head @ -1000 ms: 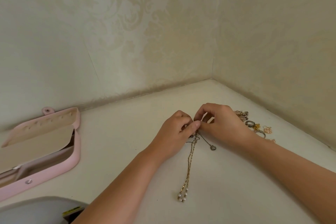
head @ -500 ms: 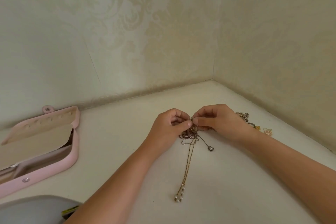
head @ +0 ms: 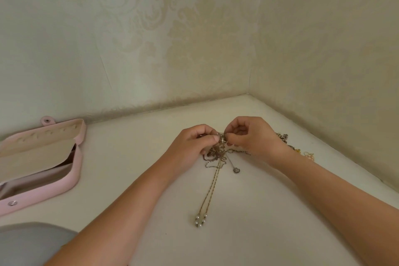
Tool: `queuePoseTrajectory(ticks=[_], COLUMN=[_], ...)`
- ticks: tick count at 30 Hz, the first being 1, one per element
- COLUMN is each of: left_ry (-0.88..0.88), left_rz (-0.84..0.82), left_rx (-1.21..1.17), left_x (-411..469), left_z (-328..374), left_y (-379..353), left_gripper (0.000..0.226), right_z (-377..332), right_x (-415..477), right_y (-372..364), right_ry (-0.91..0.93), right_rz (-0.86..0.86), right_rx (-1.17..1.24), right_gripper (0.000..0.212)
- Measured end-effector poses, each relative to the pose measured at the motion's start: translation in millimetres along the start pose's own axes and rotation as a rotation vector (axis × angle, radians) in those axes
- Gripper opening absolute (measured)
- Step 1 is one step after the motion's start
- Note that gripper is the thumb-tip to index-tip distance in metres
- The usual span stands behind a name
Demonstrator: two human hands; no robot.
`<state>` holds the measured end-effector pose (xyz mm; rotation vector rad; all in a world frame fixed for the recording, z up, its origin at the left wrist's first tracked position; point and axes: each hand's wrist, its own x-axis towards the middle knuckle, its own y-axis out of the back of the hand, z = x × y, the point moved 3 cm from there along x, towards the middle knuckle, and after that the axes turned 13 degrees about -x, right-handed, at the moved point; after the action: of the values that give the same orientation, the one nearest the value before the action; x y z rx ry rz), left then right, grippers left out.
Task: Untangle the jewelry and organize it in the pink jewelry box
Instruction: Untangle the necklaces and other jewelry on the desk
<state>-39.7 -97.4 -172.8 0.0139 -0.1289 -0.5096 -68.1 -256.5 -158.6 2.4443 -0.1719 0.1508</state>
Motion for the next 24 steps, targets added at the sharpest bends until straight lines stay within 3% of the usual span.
queuePoseTrajectory(ticks=[4,8,13,18,24], left_ry=[0.005,0.038,0.030,0.010,0.005], left_rz=[-0.055,-0.061,-0.005,0.048,0.102], left_rx=[-0.158,-0.264,-0.276,-0.159,-0.133], left_x=[0.9,1.0,1.7,1.4,1.8], left_z=[1.8,3.1,2.1,-0.1,2.1], left_y=[-0.3,-1.6,-0.6,0.1,-5.8], left_gripper=[0.009,0.026,0.019,0.014,0.017], right_z=[3.1,7.5,2.4,-3.5,-5.2], right_x=[3.2,6.7,5.7,5.1,6.7], right_y=[0.1,-0.5,-3.8,-11.5,-6.9], right_ry=[-0.021,-0.128,-0.179,-0.135,-0.087], right_rz=[0.052,-0.008,-0.115,-0.105,0.087], right_rx=[-0.040,0.276,0.677,0.668,0.534], right_gripper=[0.011,0.010,0.011,0.014,0.007])
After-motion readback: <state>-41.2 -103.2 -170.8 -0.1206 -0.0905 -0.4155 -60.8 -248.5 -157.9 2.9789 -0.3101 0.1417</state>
